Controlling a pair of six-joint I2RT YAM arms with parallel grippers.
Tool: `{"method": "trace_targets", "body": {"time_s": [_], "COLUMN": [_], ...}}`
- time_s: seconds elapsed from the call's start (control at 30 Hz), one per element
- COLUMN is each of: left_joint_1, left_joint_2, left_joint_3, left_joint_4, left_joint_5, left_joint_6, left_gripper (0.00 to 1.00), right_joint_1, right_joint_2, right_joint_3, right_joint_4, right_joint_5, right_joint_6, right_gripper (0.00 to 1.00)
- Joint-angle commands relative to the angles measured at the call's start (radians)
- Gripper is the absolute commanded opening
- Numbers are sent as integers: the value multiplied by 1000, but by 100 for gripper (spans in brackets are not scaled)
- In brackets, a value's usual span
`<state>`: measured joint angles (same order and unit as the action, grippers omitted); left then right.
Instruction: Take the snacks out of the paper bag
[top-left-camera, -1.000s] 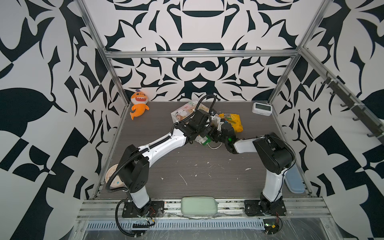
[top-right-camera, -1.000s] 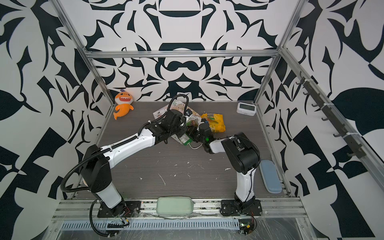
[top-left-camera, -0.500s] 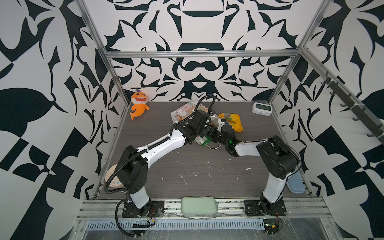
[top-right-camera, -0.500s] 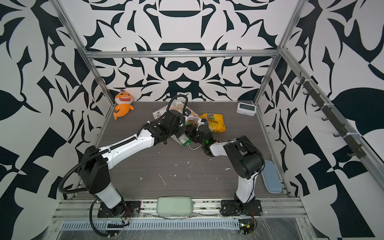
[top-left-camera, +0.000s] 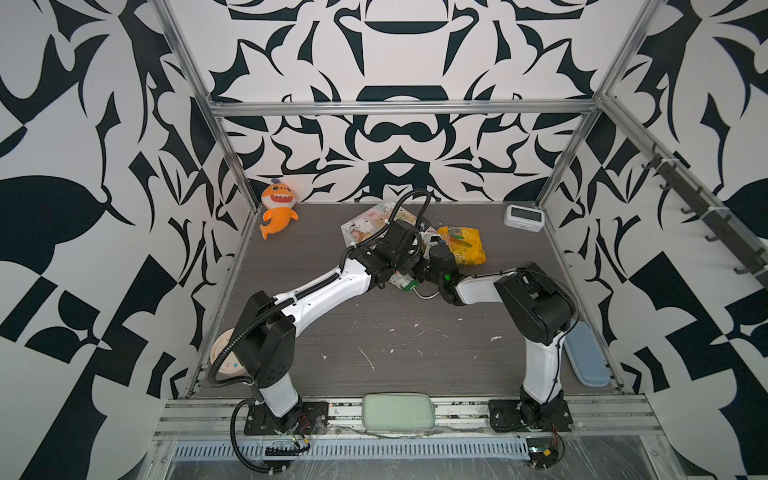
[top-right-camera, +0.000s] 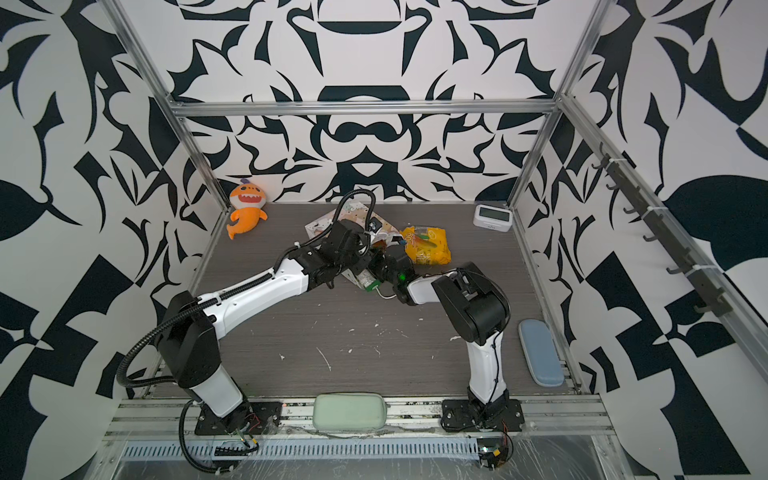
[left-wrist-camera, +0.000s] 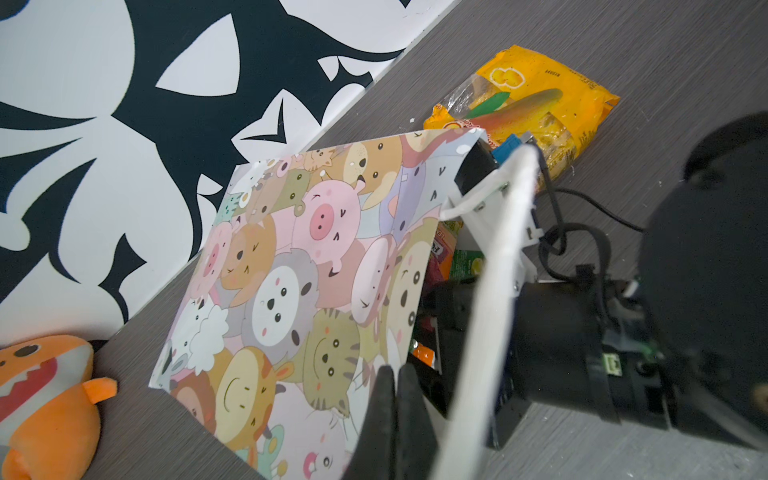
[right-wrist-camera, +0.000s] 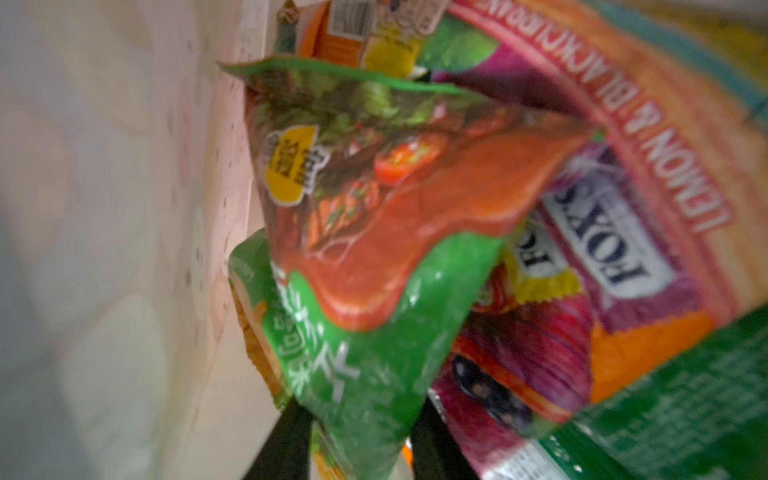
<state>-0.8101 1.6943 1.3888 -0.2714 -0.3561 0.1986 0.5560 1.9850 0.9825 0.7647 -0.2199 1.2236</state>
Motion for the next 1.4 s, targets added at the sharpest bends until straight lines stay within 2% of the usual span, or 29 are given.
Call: {"method": "trace_targets", "body": {"time_s": [0.0,0.07,0.3,0.53,0.7,0.87,1.0,1.13,1.37], "left_joint_1": [-3,-3,12,46,79,104,121,137,138], "left_joint_2": [-47,-46,-39,-32,-55,-68,-57,-48,-33], "left_joint_3": [-12,-16,-19,-23,-50,-44,-19,-8,7], "left_joint_4": [15,20,30,35,46,44,32,34,37], "left_joint_5": [-19,-30,-61,-93,-90,-81,-83,-86,-73], "left_joint_6": [-14,-14,-42,-56,-63,-48,-31,-20,-20], "left_gripper": [0,0,0,0,0,0,0,0,0], "right_joint_1": [2,2,2,-5,-11,-54,-83,-94,-193], "right_joint_2": [-26,-37,-106,-223,-383,-496,-561,-663,-781], "right_joint_3": [38,39,-3,-77,-125,-175,-164,-145,-148], "right_joint_4": [52,44,-9,-112,-299,-383,-472,-606,-724], "right_joint_5": [38,39,40,-13,3,-33,-113,-113,-134], "right_joint_6": [-2,-3,-30,-95,-207,-251,-321,-405,-463], "right_gripper": [22,14,0,0,0,0,0,0,0]}}
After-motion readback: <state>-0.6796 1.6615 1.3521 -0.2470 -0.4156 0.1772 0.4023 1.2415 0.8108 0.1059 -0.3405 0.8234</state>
